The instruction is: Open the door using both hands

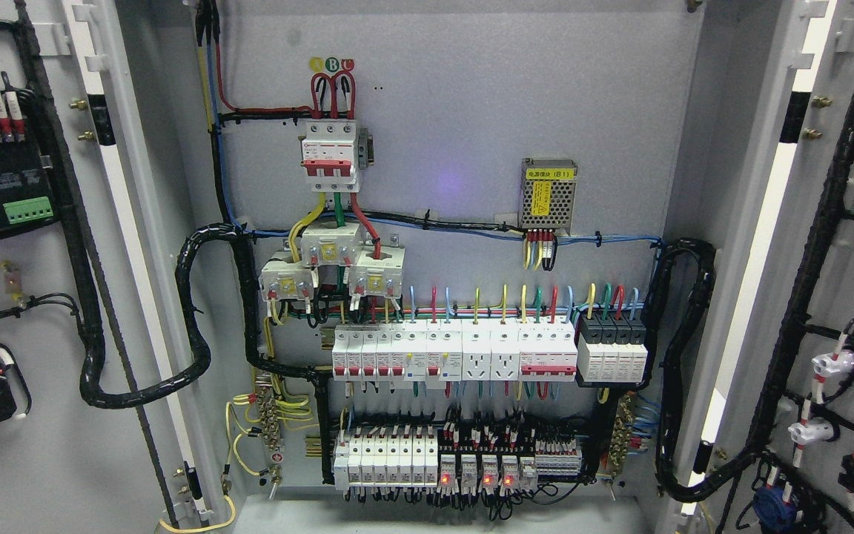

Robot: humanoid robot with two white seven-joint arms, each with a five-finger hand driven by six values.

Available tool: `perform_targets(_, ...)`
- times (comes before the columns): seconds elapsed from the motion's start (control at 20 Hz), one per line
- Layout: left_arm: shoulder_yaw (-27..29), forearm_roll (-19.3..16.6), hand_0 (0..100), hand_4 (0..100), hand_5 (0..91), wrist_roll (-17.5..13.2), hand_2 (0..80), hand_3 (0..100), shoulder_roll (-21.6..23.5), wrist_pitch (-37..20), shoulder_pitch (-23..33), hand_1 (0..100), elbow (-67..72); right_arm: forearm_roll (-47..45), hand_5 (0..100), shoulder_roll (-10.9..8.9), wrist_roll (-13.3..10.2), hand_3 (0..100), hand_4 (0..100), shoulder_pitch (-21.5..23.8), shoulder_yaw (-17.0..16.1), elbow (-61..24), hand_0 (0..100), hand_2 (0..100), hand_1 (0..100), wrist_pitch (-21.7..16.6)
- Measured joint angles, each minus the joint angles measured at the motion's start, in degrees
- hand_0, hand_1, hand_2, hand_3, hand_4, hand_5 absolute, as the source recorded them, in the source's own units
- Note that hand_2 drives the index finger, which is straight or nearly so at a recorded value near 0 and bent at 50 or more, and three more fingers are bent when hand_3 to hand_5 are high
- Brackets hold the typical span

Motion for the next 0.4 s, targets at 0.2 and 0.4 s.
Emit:
perform_targets(0.2, -0.2, 1.7, 0, 0, 0.0, 0.1, 0.0, 0, -0.8, -0.9, -0.2, 0, 2.7, 0.9, 0, 1.35, -5.4, 0, 0, -1.3, -0.5, 4.7, 0, 0, 0, 1.6)
perform_targets(0.4, -0.3, 2.5, 0, 0, 0.0, 0.4, 0.0, 0, -1.4, -3.1, -0.3, 0, 4.5, 1.4, 0, 2.30, -7.5, 0, 0, -2.2, -1.2, 7.3, 0, 0, 0, 2.0)
